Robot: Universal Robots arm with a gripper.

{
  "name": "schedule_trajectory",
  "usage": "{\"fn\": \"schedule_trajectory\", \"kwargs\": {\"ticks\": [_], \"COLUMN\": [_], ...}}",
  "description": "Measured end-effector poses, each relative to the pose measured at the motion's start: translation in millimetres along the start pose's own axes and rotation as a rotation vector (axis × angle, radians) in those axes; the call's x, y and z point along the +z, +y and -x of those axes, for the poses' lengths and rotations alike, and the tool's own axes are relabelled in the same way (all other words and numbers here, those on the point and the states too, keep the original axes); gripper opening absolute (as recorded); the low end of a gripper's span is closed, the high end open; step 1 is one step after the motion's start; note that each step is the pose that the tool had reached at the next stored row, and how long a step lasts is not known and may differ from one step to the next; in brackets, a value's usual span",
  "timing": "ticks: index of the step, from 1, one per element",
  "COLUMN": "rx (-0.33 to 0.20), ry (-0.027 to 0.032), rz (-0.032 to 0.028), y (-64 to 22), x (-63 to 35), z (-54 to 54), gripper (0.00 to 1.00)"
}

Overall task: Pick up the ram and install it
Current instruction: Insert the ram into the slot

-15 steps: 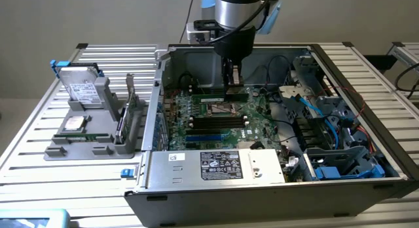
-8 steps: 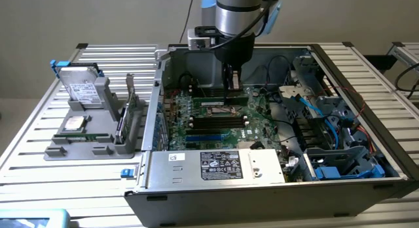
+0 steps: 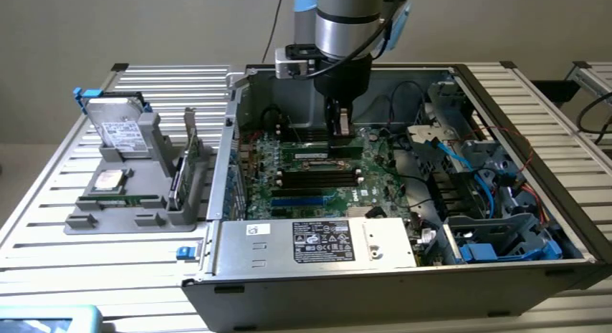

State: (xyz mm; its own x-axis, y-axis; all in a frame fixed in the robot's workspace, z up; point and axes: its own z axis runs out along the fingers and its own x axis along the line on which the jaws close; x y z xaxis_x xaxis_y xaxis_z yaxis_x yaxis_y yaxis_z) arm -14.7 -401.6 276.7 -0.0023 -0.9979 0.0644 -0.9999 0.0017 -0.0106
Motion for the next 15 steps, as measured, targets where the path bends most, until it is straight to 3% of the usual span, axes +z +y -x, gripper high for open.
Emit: {"fn": "schedule_trajectory", "kwargs": {"ticks": [3,4,15], "rx": [0.001,0.001,0.0], "ry": [0.0141,0.0156,0.0159], "rz": [0.0,-0.0001,-0.0002], "y": [0.1,0.0,0.1], "x": [2.1,2.7,8.4], "z": [0.4,0.5,1.9], "gripper": [0.14,0.14,0.14]}}
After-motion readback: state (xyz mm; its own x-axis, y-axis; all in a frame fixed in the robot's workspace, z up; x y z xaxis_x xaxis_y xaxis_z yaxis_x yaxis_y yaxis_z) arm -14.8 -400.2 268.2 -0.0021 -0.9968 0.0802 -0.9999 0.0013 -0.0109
